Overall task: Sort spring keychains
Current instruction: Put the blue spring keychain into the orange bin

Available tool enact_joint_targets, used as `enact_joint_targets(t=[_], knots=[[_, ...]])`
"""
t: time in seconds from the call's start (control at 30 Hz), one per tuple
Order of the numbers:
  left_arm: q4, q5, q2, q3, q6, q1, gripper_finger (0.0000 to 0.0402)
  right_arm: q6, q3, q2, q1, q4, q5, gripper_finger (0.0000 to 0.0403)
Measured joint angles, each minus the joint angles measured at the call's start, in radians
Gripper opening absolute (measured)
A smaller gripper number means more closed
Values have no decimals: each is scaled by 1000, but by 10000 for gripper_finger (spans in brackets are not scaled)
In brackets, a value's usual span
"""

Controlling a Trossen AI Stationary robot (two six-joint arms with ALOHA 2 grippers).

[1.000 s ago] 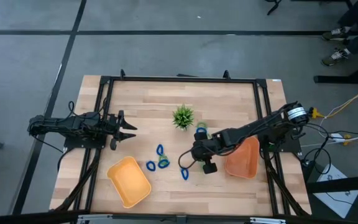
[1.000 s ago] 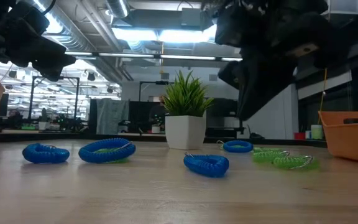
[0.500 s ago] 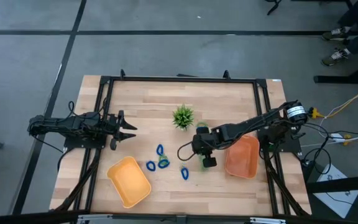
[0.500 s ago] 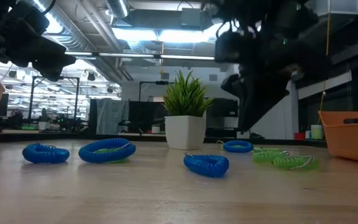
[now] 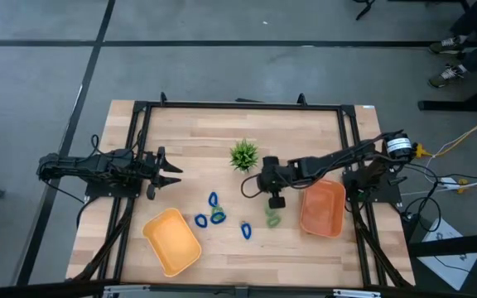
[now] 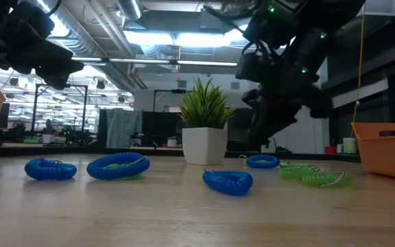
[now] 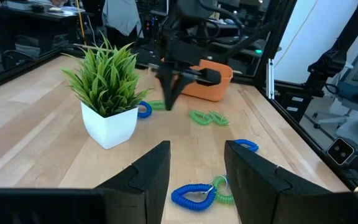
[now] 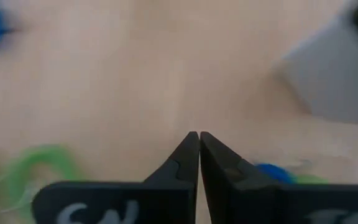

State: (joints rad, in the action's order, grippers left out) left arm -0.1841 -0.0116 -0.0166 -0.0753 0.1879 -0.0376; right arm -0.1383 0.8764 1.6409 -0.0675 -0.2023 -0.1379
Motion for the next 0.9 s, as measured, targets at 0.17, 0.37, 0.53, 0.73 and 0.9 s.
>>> enact_joint_targets(t=[0.17, 0.37, 0.53, 0.73, 0.9], knots=[[0, 0, 0, 0, 0, 0, 148, 35, 0, 0, 15, -22, -56, 51], [0, 0, 0, 0, 0, 0, 148, 44, 0, -1, 15, -69, -143, 118], [0, 0, 0, 0, 0, 0, 148, 58, 0, -1, 15, -134, -147, 161], [0, 0, 0, 0, 0, 0, 148, 82, 0, -1, 15, -150, -122, 174], [0, 0, 0, 0, 0, 0, 148, 85, 0, 0, 15, -196, -76, 175]])
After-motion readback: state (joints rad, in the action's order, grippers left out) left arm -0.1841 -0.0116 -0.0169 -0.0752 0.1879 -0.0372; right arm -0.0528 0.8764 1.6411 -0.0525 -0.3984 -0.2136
